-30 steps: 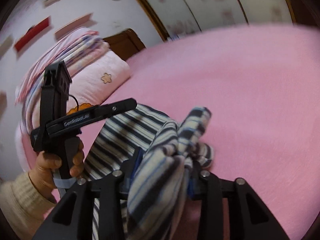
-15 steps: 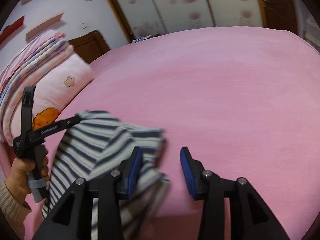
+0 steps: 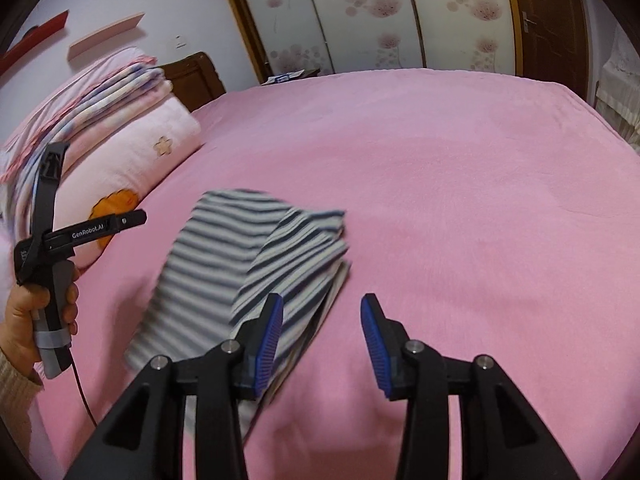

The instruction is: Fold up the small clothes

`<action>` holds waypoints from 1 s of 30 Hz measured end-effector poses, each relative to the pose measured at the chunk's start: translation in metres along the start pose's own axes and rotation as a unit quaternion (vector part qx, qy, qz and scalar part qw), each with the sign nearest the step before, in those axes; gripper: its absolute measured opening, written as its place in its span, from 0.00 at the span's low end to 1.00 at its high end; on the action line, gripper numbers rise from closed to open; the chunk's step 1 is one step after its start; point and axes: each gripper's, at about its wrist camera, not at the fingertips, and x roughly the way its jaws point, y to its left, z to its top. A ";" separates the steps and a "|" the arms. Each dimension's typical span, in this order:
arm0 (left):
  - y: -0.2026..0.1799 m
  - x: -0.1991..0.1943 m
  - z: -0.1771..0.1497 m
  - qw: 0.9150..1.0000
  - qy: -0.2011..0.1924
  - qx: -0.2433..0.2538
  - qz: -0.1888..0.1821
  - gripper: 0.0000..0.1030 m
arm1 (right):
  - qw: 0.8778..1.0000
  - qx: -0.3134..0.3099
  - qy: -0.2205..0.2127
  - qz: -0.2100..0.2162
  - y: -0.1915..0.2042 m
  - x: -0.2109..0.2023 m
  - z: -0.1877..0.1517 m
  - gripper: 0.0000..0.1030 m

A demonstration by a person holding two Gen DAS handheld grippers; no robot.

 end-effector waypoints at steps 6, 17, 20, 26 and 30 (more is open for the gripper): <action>-0.030 -0.114 -0.051 1.000 -0.013 0.012 -0.023 0.81 | 1.000 -0.003 0.009 -0.007 0.019 -0.081 -0.029 0.40; -0.101 -0.315 -0.134 0.994 -0.068 0.015 -0.083 0.99 | 0.999 0.003 -0.030 -0.023 0.033 -0.241 -0.085 0.45; -0.117 -0.344 -0.156 0.994 -0.058 0.009 -0.090 0.99 | 0.999 0.015 -0.035 -0.020 0.032 -0.274 -0.102 0.45; -0.145 -0.396 -0.223 0.992 -0.040 -0.009 -0.122 0.99 | 0.998 0.024 -0.054 -0.025 0.031 -0.341 -0.148 0.46; -0.155 -0.426 -0.266 0.991 -0.027 -0.020 -0.132 0.99 | 0.997 0.030 -0.061 -0.035 0.028 -0.379 -0.182 0.56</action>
